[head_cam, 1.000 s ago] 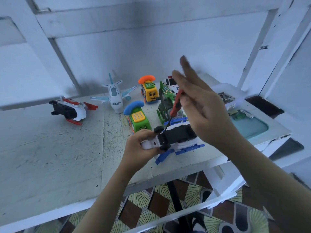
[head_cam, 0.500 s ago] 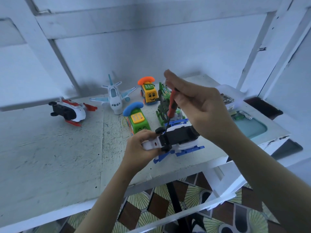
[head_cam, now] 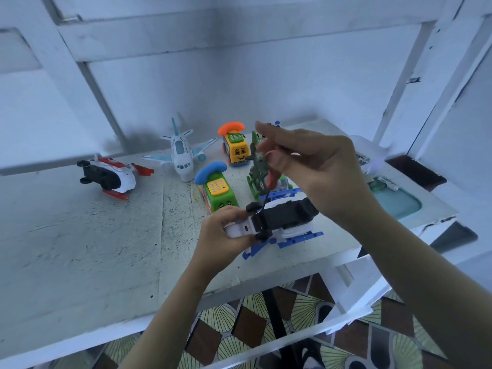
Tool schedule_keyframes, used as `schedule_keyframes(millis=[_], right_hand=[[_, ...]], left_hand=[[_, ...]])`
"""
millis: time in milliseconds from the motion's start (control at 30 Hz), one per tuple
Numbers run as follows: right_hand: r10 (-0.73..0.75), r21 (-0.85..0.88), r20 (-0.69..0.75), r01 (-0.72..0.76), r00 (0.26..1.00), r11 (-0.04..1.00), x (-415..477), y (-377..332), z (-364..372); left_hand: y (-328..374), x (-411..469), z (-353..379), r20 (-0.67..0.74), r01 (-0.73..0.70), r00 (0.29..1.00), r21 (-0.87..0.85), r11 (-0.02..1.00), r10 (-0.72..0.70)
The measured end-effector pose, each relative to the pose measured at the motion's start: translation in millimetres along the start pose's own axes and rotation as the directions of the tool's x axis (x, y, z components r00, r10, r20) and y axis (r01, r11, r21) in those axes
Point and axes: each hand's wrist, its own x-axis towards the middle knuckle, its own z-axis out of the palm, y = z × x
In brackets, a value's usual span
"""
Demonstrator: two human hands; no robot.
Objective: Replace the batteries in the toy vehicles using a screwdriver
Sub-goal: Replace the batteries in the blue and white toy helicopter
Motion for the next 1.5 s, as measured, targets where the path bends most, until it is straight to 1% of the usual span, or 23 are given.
schedule_keyframes(millis=[33,100,167,233,300,400,467,533,633,700,733,833,933,967,1000,1067,1133,1233,1300,1367,1400,1433,1500], right_hand=[[-0.009,-0.032,-0.028,0.008,1.0,0.999,-1,1,0],[-0.109,-0.244,-0.073,0.088,0.991,0.966,-3,4,1],[-0.223,-0.468,-0.034,0.182,0.974,0.865,-6,7,1],[-0.241,-0.539,0.01,0.208,0.97,0.816,-6,9,0],[-0.194,-0.486,0.026,0.182,0.981,0.855,-7,9,-1],[-0.068,-0.241,0.078,0.084,0.995,0.967,-8,5,-3],[-0.043,-0.173,0.073,0.055,0.996,0.983,-8,2,-4],[-0.095,-0.271,0.026,0.099,0.995,0.958,-9,2,-5],[-0.198,-0.532,-0.013,0.161,0.98,0.831,-11,7,-6],[-0.18,-0.593,-0.02,0.133,0.983,0.794,-12,10,-5],[-0.147,-0.565,-0.033,0.103,0.989,0.819,-12,10,-6],[-0.053,-0.381,-0.017,0.043,0.998,0.924,-14,8,-9],[-0.031,-0.243,-0.008,0.029,0.999,0.97,-16,4,-12],[-0.047,-0.249,-0.026,0.04,0.999,0.968,-17,4,-12],[-0.089,-0.305,-0.051,0.069,0.995,0.95,-18,3,-11],[-0.205,-0.475,-0.065,0.15,0.977,0.867,-20,6,-9],[-0.239,-0.538,-0.066,0.167,0.969,0.826,-20,9,-8],[-0.139,-0.403,-0.083,0.094,0.987,0.91,-20,9,-9],[-0.058,-0.242,-0.039,0.047,0.998,0.969,-20,5,-9],[-0.012,-0.107,-0.017,0.01,1.0,0.994,-21,0,-8],[-0.017,-0.115,-0.03,0.014,0.999,0.993,-22,-1,-7],[-0.05,-0.189,-0.051,0.039,0.997,0.981,-23,-2,-6],[-0.159,-0.414,-0.053,0.124,0.986,0.902,-24,-1,-5]], left_hand=[[0,0,0,-0.002,-0.003,1.0,-0.003,1.0,0.003],[0,0,1,-0.01,-0.007,1.0,-0.015,1.0,0.007],[-1,-2,1,-0.017,-0.005,1.0,-0.026,1.0,0.004],[-2,-4,0,-0.023,0.003,1.0,-0.024,1.0,-0.004],[-2,-6,-1,-0.026,0.016,1.0,-0.031,0.999,-0.016],[-3,-7,-1,-0.025,0.016,1.0,-0.026,1.0,-0.017],[-5,-7,0,-0.019,0.014,1.0,-0.009,1.0,-0.014],[-4,-8,1,-0.02,0.016,1.0,-0.008,1.0,-0.016],[-2,-8,1,-0.03,0.018,0.999,-0.018,1.0,-0.018],[0,-9,0,-0.031,0.014,0.999,-0.024,1.0,-0.015],[0,-9,0,-0.03,0.014,0.999,-0.02,1.0,-0.015],[1,-9,0,-0.029,0.011,1.0,-0.001,1.0,-0.011],[3,-8,0,-0.025,0.007,1.0,0.011,1.0,-0.007],[2,-8,0,-0.024,0.01,1.0,0.012,1.0,-0.01],[2,-8,1,-0.022,0.014,1.0,0.015,1.0,-0.014],[0,-7,1,-0.021,0.027,0.999,0.022,0.999,-0.026],[0,-7,0,-0.018,0.037,0.999,0.02,0.999,-0.037],[1,-6,0,-0.016,0.028,0.999,0.008,1.0,-0.028],[1,-6,0,-0.015,0.026,1.0,0.009,1.0,-0.026],[1,-5,0,-0.011,0.031,0.999,0.005,0.999,-0.031],[0,-5,0,-0.009,0.031,0.999,0.002,1.0,-0.031],[0,-4,0,-0.006,0.033,0.999,0.004,0.999,-0.033],[-1,-4,0,-0.003,0.038,0.999,0.005,0.999,-0.038]])
